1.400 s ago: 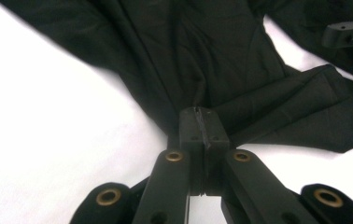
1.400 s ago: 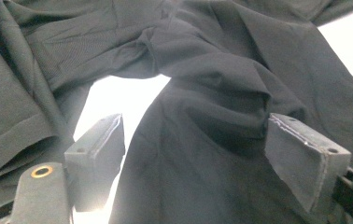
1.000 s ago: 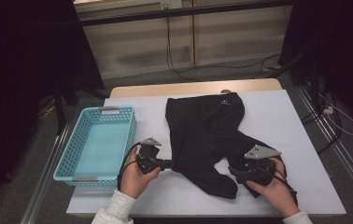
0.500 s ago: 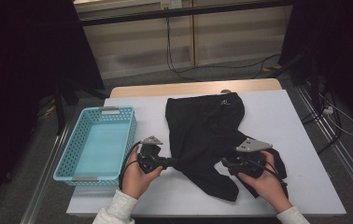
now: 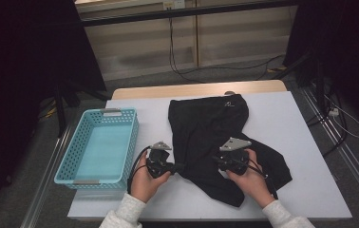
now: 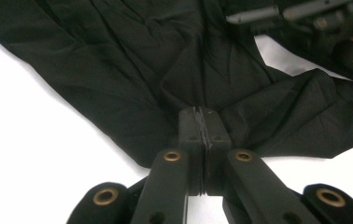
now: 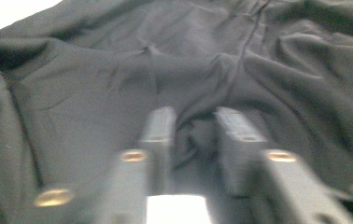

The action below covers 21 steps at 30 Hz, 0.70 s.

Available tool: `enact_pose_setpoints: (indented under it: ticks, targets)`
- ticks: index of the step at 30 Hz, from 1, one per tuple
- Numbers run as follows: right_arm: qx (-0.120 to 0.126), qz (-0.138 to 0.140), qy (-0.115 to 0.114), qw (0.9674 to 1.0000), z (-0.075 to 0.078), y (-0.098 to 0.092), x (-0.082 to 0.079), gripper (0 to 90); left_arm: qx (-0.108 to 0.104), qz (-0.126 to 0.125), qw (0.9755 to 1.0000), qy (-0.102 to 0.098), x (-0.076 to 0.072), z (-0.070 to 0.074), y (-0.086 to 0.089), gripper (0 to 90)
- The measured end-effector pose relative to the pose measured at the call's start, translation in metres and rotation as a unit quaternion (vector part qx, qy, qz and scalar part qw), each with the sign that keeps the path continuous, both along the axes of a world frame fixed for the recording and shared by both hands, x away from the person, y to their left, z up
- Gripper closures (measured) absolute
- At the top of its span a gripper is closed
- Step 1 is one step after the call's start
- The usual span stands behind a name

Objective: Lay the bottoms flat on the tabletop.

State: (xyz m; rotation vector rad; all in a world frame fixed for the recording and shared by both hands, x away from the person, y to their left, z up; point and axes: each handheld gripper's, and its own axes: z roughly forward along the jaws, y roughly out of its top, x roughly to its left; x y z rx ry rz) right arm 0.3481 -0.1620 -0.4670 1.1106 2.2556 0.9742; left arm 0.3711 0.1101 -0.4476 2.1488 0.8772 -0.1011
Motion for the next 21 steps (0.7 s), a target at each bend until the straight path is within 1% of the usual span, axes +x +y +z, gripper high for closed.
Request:
enact_pose_setpoints:
  ticks: [1, 2, 3, 4, 5, 6, 7, 8, 9, 10, 11, 12, 13, 14, 16, 17, 19, 21]
  targets:
    - [-0.009, 0.003, 0.000, 1.0000, 0.001, -0.002, 0.000, 80.7, -0.001, 0.000, 1.0000, 0.000, 0.000, 0.000, 0.000, 88.2]
    - [-0.005, -0.001, 0.003, 1.0000, 0.002, -0.004, 0.000, 84.2, -0.004, 0.001, 1.0000, 0.001, 0.000, 0.000, 0.000, 87.8]
    - [0.003, -0.010, 0.010, 0.9999, 0.002, -0.011, 0.000, 85.9, -0.006, 0.000, 1.0000, 0.000, 0.001, 0.000, 0.000, 84.8]
    - [0.003, -0.010, 0.010, 0.9999, 0.002, -0.011, 0.000, 85.9, -0.009, 0.004, 0.9999, -0.005, 0.001, 0.001, 0.001, 84.8]
    - [0.001, -0.015, 0.010, 0.9998, 0.003, -0.016, -0.001, 86.1, -0.012, 0.007, 0.9998, -0.013, 0.002, 0.001, 0.002, 79.2]
    - [0.016, -0.024, 0.012, 0.9995, 0.004, -0.026, -0.002, 86.0, -0.017, 0.015, 0.9996, -0.019, 0.003, 0.002, 0.003, 64.3]
    - [0.019, -0.024, 0.012, 0.9994, 0.004, -0.029, -0.002, 85.9, -0.017, 0.022, 0.9993, -0.025, 0.005, 0.002, 0.005, 60.9]
    - [0.019, -0.024, 0.012, 0.9994, 0.004, -0.029, -0.002, 85.9, -0.020, 0.032, 0.9988, -0.030, 0.006, 0.002, 0.007, 60.9]
    - [0.012, -0.027, 0.012, 0.9995, 0.003, -0.030, -0.004, 85.8, -0.023, 0.044, 0.9982, -0.033, 0.008, 0.002, 0.009, 56.2]
    - [0.010, -0.026, 0.012, 0.9995, 0.003, -0.032, -0.004, 85.7, -0.022, 0.057, 0.9974, -0.038, 0.009, 0.001, 0.010, 51.1]
    - [0.011, -0.031, 0.014, 0.9994, 0.003, -0.033, -0.005, 85.7, -0.017, 0.062, 0.9971, -0.041, 0.011, 0.000, 0.012, 49.3]
    - [0.003, -0.035, 0.011, 0.9993, 0.005, -0.035, -0.007, 85.5, -0.011, 0.065, 0.9968, -0.045, 0.013, -0.001, 0.013, 48.6]
    - [0.003, -0.035, 0.011, 0.9993, 0.005, -0.035, -0.007, 85.5, -0.011, 0.072, 0.9962, -0.048, 0.014, -0.003, 0.013, 48.6]
    - [0.008, -0.034, 0.013, 0.9993, 0.004, -0.037, -0.007, 85.0, -0.008, 0.077, 0.9956, -0.053, 0.015, -0.004, 0.013, 47.4]
    - [0.010, -0.034, 0.013, 0.9993, 0.002, -0.038, -0.008, 84.7, 0.002, 0.083, 0.9943, -0.066, 0.019, -0.007, 0.011, 46.7]
    - [0.014, -0.033, 0.010, 0.9993, 0.001, -0.038, -0.009, 84.4, 0.004, 0.087, 0.9940, -0.067, 0.021, -0.009, 0.010, 46.5]
    - [0.013, -0.031, 0.009, 0.9994, 0.001, -0.038, -0.010, 83.8, 0.001, 0.093, 0.9930, -0.073, 0.028, -0.011, 0.007, 46.4]
    - [0.009, -0.028, 0.008, 0.9995, 0.000, -0.036, -0.011, 83.2, 0.011, 0.098, 0.9917, -0.082, 0.033, -0.014, 0.003, 45.5]
